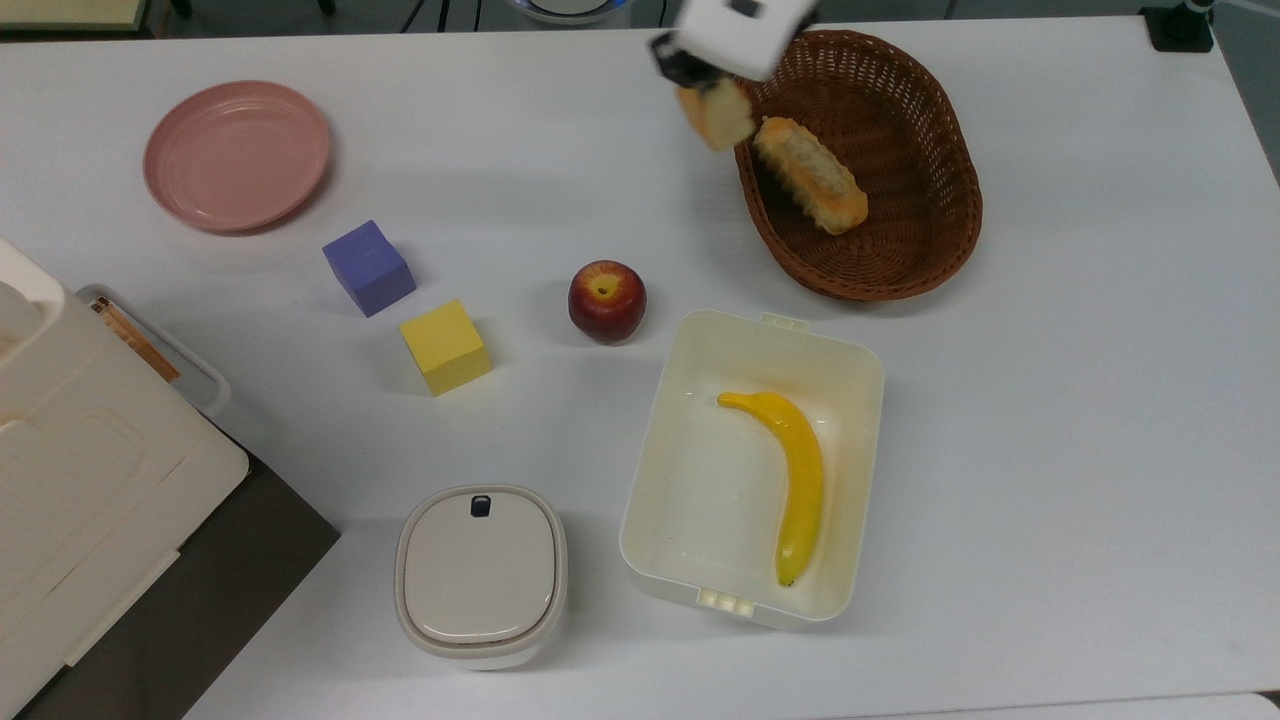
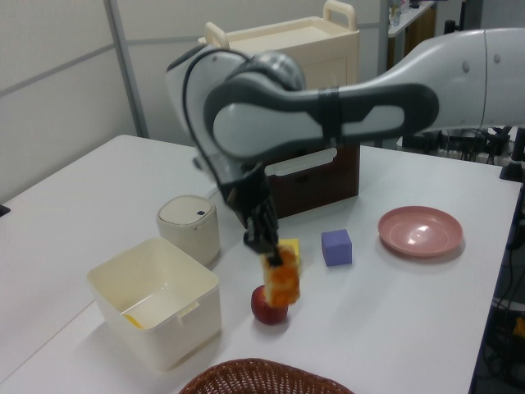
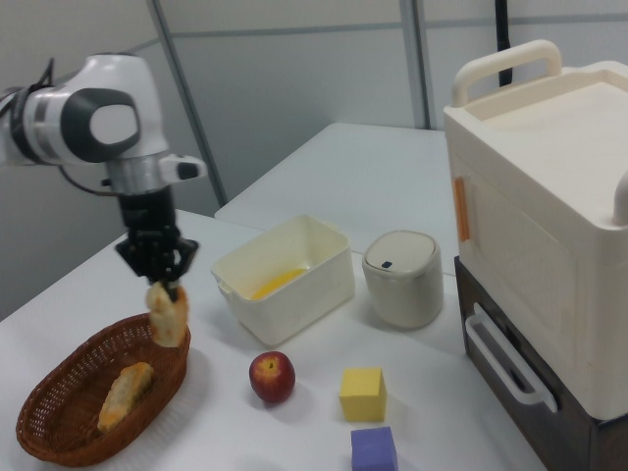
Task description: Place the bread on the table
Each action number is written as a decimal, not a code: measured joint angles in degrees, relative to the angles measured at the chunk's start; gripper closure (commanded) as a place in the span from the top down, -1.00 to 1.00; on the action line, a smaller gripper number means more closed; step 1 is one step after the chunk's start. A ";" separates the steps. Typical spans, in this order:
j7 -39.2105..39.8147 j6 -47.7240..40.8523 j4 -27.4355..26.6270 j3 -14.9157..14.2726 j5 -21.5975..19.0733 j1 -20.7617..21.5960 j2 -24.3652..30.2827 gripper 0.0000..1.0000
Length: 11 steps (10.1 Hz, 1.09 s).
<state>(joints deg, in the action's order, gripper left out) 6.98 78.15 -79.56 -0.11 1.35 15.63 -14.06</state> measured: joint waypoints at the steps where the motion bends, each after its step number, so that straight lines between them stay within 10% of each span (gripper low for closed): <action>1: 1.81 -0.10 0.00 -0.11 0.00 -3.57 0.71 0.66; 2: 3.65 -0.11 0.00 -0.18 0.37 -6.99 0.95 1.00; 11: 4.93 -0.11 -0.22 -0.31 3.52 -17.99 0.40 1.00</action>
<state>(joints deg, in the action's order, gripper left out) 11.91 78.05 -79.78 -0.42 4.87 -2.37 -13.66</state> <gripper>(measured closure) 0.000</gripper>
